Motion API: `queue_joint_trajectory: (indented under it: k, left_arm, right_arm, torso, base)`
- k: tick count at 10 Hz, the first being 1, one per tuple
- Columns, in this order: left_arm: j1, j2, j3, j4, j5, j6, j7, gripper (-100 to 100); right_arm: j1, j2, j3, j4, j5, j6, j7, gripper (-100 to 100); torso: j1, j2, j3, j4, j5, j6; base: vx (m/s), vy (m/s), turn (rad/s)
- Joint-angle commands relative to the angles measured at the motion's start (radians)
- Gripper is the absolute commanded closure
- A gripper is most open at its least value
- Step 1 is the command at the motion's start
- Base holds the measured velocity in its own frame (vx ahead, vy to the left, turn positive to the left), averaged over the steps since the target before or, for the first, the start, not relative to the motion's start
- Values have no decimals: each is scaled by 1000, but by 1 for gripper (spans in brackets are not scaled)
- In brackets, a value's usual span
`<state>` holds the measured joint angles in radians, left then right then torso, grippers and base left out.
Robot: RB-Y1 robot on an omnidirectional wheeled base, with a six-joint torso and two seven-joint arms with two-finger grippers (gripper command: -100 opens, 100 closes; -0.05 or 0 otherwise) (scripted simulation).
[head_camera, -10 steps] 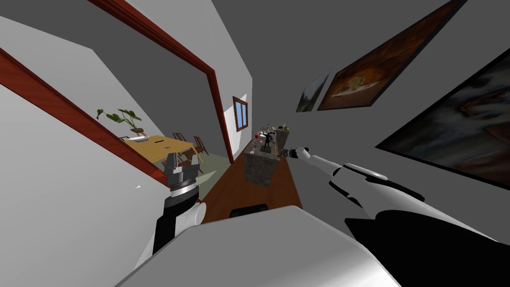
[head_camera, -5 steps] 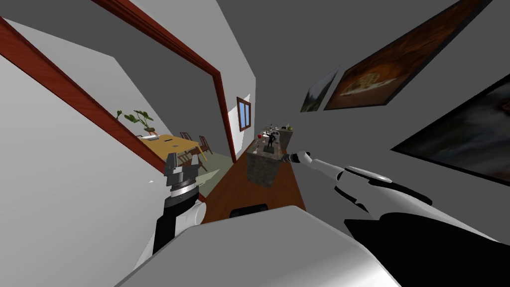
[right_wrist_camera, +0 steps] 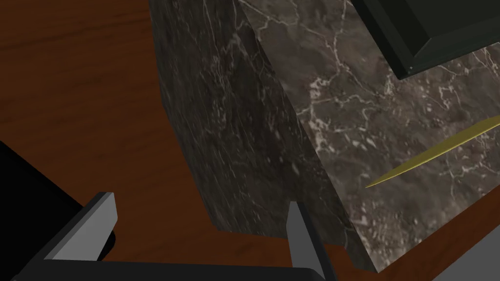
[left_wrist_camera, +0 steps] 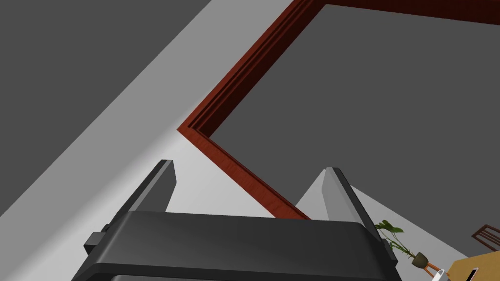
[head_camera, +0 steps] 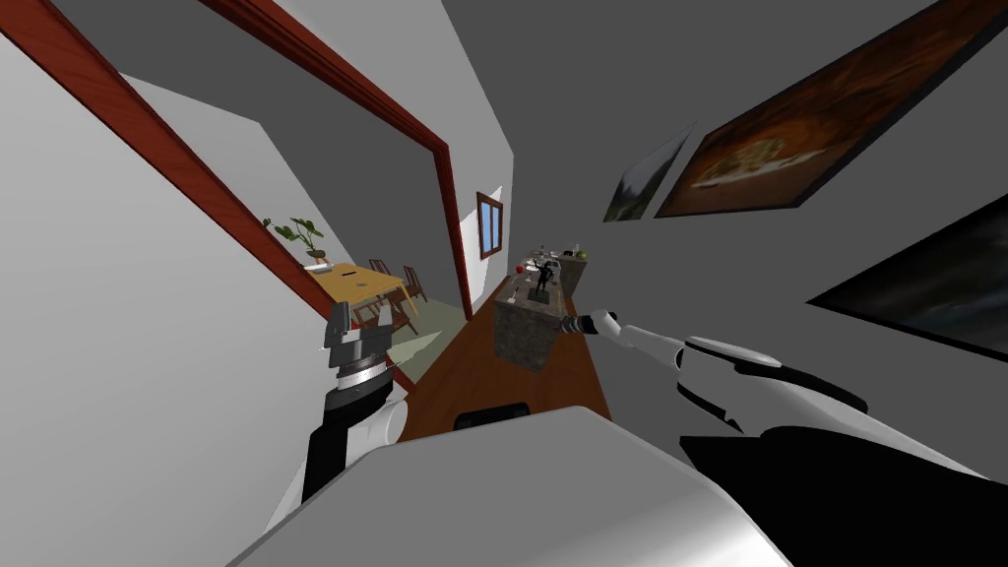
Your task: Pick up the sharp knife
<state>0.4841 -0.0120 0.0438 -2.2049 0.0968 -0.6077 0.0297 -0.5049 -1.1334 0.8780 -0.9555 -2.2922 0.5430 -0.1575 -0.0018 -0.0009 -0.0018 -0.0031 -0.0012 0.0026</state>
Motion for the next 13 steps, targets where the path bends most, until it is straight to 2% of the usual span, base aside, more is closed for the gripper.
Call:
queue_joint_trajectory:
  k: [1, 2, 3, 4, 5, 6, 7, 8, 10, 11, 12, 13]
  left_arm:
    - [0, 0, 0, 0, 0, 0, 0, 0]
    - [0, 0, 0, 0, 0, 0, 0, 0]
    - [0, 0, 0, 0, 0, 0, 0, 0]
    - [0, 0, 0, 0, 0, 0, 0, 0]
    - [0, 0, 0, 0, 0, 0, 0, 0]
    - [0, 0, 0, 0, 0, 0, 0, 0]
    - [0, 0, 0, 0, 0, 0, 0, 0]
    - [0, 0, 0, 0, 0, 0, 0, 0]
    - [0, 0, 0, 0, 0, 0, 0, 0]
    - [0, 0, 0, 0, 0, 0, 0, 0]
    - [0, 0, 0, 0, 0, 0, 0, 0]
    - [0, 0, 0, 0, 0, 0, 0, 0]
  right_arm:
    - [15, -3, 15, 4, -37, 7, 5, -100]
    - [46, -14, 52, 0, -73, 12, 6, -100]
    - [46, -14, 52, 0, -94, 12, 6, -100]
    - [78, -25, 92, -4, -126, 18, 6, -100]
    - [78, -25, 92, -4, -154, 18, 6, -100]
    - [111, -37, 133, -8, -182, 24, 6, -100]
    - [111, -37, 133, -8, -213, 24, 6, -100]
    - [146, -50, 175, -13, -245, 31, 6, -100]
    - [146, -50, 176, -13, -287, 31, 6, -100]
    - [181, -64, 219, -17, -327, 38, 6, -100]
    - [181, -64, 219, -17, -353, 38, 6, -100]
    - [217, -79, 262, -21, -382, 46, 6, -100]
  torso:
    - [0, 0, 0, 0, 0, 0]
    - [0, 0, 0, 0, 0, 0]
    - [1, -1, 0, 0, 0, 0]
    - [0, -1, 0, 0, 0, 0]
    - [1, -1, -1, 0, 0, 0]
    - [0, -1, -1, 0, 0, 0]
    - [0, -2, -1, 0, 0, 0]
    - [0, -2, -1, 0, 0, 0]
    - [0, -1, -1, 0, 1, 0]
    - [-1, -1, -1, 0, 0, 0]
    - [0, -2, -1, 0, 0, 0]
    - [0, -2, -1, 0, 0, 0]
  base:
    - [-7, 45, 57]
    - [0, 65, 120]
    - [-2, 53, 54]
    - [3, 63, 106]
    - [6, 51, 76]
    - [16, 55, 148]
    - [10, 52, 72]
    - [11, 66, 164]
    - [6, 41, 22]
    - [20, 47, 152]
    - [20, 45, 95]
    - [28, 54, 150]
